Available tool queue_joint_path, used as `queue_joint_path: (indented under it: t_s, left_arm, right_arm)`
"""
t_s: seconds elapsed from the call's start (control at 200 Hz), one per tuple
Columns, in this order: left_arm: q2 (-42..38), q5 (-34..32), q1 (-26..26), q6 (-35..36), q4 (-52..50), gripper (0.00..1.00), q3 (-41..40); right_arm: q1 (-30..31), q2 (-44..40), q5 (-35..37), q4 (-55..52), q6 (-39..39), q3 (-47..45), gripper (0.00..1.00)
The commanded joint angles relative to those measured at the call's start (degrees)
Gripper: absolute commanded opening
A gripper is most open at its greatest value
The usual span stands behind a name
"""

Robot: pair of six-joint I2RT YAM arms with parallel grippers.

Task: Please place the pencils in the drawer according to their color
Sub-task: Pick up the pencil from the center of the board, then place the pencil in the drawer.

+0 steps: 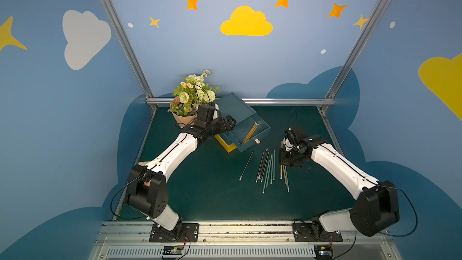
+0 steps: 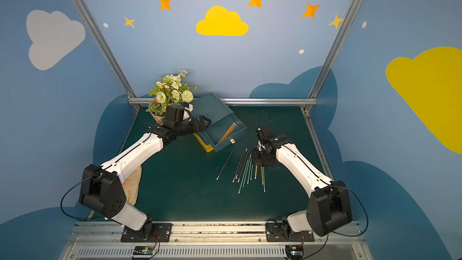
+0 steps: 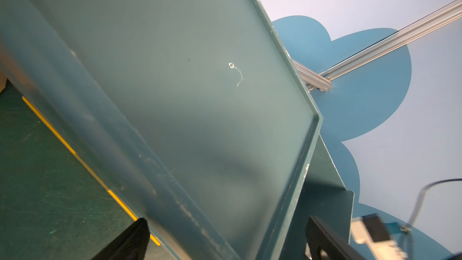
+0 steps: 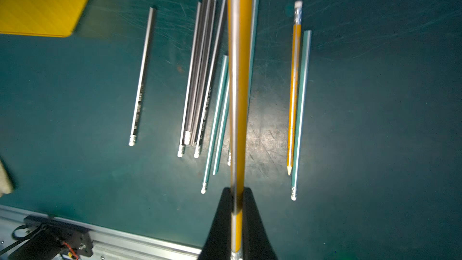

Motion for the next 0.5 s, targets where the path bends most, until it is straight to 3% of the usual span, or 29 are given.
queue_joint_path:
  t_s: [0.0, 0.255, 0.496]
  left_arm:
    - [0.49, 0.58, -0.1, 0.31, -0.08, 1.0, 0.75]
    - [0.66, 0.42, -0.14, 0.13, 0.38, 1.0, 0.5]
    - [1.12, 0.4, -0.24, 0.01, 0.56, 1.0, 0.59]
  right_arm:
    - [-0.78, -2.47, -1.72, -4.23, 1.54, 4.52, 0.0]
    - [-0.81, -4.68, -4.3, 6.66, 7.64, 12.03, 0.0]
    - [1.39, 4.63, -5.62, 14.29, 14.62, 22.25, 0.0]
